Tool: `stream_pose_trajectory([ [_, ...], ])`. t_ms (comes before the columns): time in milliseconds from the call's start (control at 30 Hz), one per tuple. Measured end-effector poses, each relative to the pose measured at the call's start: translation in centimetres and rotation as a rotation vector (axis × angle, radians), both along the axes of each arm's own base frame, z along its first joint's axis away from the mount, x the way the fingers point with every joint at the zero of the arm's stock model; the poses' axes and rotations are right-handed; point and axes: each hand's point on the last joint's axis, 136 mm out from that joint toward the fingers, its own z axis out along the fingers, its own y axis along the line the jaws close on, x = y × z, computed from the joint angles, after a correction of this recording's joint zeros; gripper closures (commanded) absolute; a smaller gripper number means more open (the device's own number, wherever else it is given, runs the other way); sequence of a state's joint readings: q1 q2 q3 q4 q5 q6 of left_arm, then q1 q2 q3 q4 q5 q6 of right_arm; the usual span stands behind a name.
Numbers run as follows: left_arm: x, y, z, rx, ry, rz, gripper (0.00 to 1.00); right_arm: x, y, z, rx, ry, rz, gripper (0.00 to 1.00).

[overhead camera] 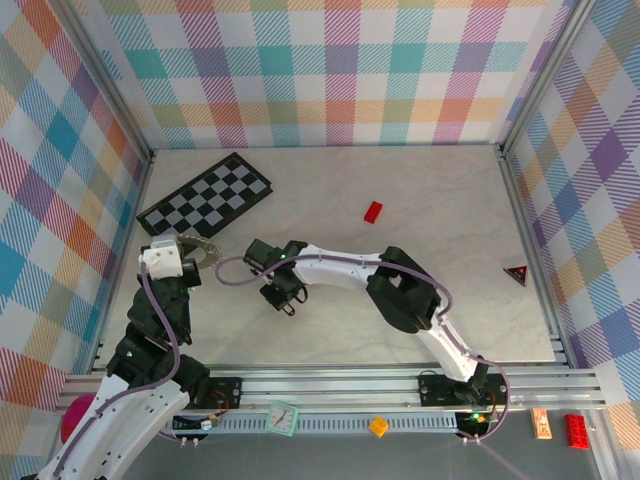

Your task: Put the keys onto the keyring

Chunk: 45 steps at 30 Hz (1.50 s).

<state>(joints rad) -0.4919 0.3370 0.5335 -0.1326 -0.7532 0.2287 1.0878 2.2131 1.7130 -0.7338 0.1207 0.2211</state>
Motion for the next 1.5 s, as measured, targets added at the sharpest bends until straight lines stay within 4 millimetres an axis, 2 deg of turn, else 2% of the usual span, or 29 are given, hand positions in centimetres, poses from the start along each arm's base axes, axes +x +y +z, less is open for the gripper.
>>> stream_pose_trajectory([
  [167, 1.2, -2.5, -1.1, 0.027, 0.074, -0.119, 1.00, -1.2, -5.2, -0.2, -0.067, 0.017, -0.047, 0.91],
  [433, 3.3, -9.0, -3.6, 0.045, 0.236, -0.428, 1.00, -1.4, -14.7, -0.3, -0.144, 0.049, -0.222, 0.92],
  [533, 3.3, -11.3, -4.5, 0.033, 0.288, -0.545, 1.00, -1.9, -17.6, -0.3, -0.174, 0.053, -0.270, 0.92],
  [667, 3.2, -14.0, -5.6, 0.007, 0.343, -0.686, 1.00, -2.4, -20.1, 0.1, -0.186, 0.059, -0.317, 0.92],
  [800, 2.9, -16.3, -7.1, -0.028, 0.414, -0.803, 1.00, -2.0, -21.1, 0.8, -0.163, 0.051, -0.357, 0.92],
  [933, 2.5, -18.5, -9.3, -0.059, 0.506, -0.896, 1.00, -1.3, -20.8, 2.3, -0.104, 0.021, -0.390, 0.75],
  [1100, 1.8, -21.2, -10.5, -0.064, 0.551, -1.001, 1.00, -1.0, -20.2, 3.7, -0.032, 0.002, -0.424, 0.67],
  [1267, 1.4, -22.8, -10.9, -0.059, 0.561, -1.057, 1.00, -2.7, -20.2, 3.6, 0.063, 0.077, -0.577, 0.62],
  [1400, 1.5, -23.1, -10.6, -0.054, 0.539, -1.067, 1.00, -4.8, -20.8, 3.6, 0.157, 0.154, -0.746, 0.59],
  [1500, 1.6, -23.1, -10.6, -0.049, 0.525, -1.067, 1.00, -5.5, -20.5, 4.0, 0.187, 0.174, -0.813, 0.54],
])
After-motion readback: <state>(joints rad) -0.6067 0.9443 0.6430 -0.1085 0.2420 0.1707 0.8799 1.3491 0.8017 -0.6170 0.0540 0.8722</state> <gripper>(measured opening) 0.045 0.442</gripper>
